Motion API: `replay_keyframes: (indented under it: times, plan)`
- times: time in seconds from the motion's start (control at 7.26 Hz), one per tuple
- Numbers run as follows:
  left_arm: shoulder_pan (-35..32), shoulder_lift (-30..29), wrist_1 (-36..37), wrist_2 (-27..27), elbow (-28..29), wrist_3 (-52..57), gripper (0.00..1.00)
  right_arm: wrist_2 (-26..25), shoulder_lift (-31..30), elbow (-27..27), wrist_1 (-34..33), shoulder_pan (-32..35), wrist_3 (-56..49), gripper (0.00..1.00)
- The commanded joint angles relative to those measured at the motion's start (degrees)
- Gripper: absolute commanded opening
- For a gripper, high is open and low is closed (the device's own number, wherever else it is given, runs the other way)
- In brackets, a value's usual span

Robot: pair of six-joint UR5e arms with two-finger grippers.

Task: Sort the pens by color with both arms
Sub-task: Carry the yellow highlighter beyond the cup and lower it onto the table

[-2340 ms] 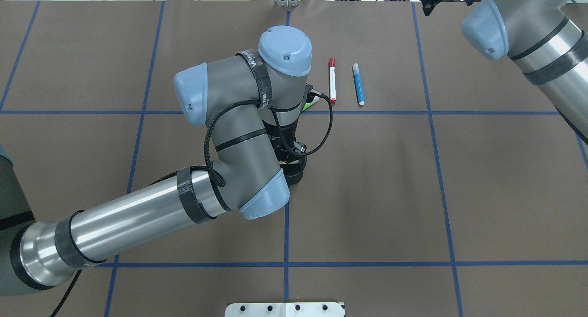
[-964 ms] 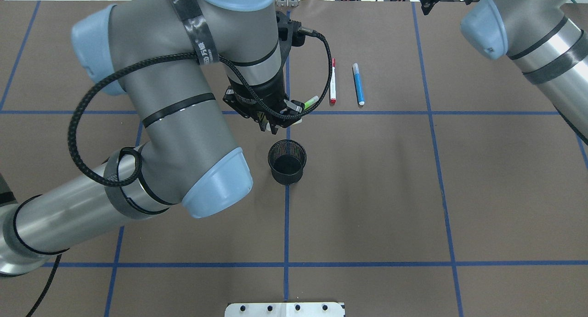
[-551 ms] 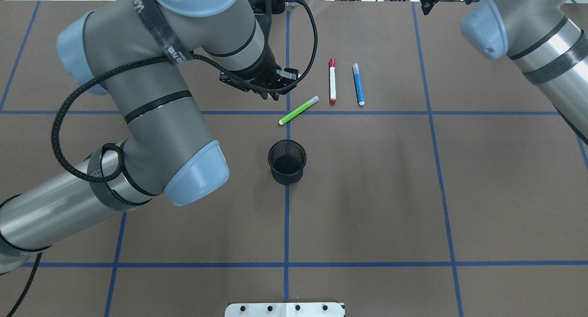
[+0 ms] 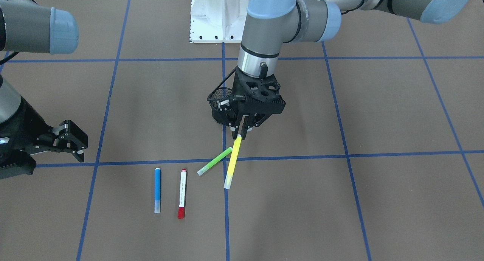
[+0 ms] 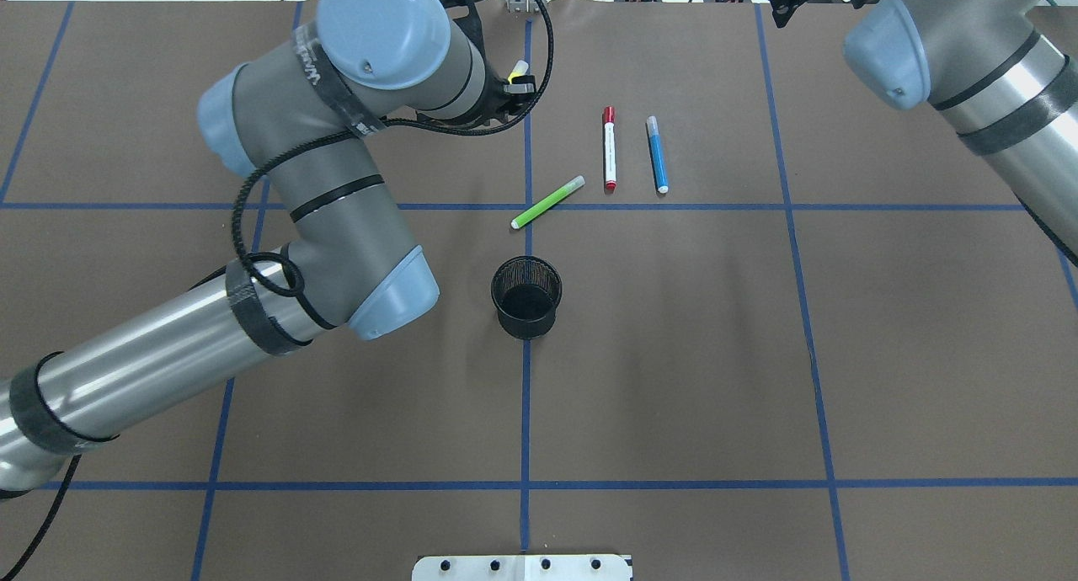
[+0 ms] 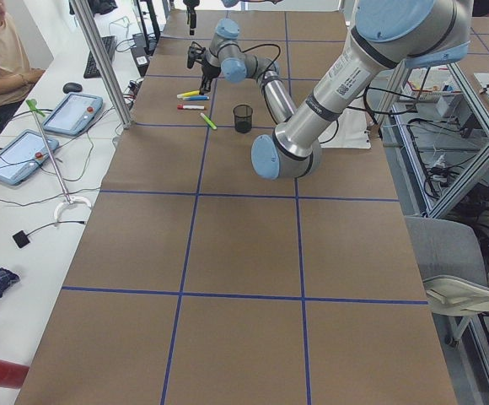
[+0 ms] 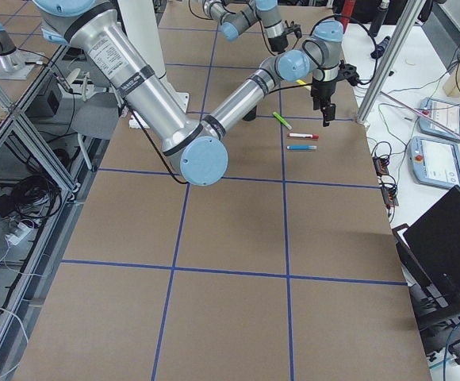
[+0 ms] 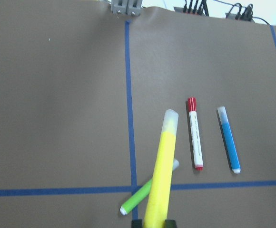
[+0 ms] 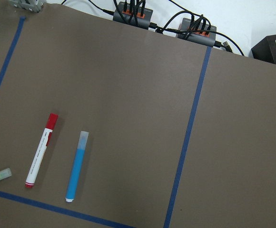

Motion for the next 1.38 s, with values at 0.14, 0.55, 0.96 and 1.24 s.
replay_keyframes:
  times: [0.14, 0.55, 0.96, 1.24]
  plan:
    - [0.59, -6.98, -11.75, 4.63, 22.69, -1.74, 0.00, -0.03, 0.00, 0.00, 0.00, -0.12, -0.09, 0.99]
    - [2.87, -5.77, -11.75, 4.63, 23.71, 1.41, 0.07, -0.12, 0.00, 0.00, 0.00, -0.12, -0.09, 0.99]
    - [3.85, -3.66, -11.75, 4.54, 21.86, 1.78, 0.26, -0.21, 0.00, 0.09, 0.00, -0.12, -0.09, 0.99]
    - [3.93, -1.47, -11.67, 4.54, 19.15, 5.09, 0.69, -0.21, -0.09, 0.09, 0.00, -0.12, -0.09, 0.99]
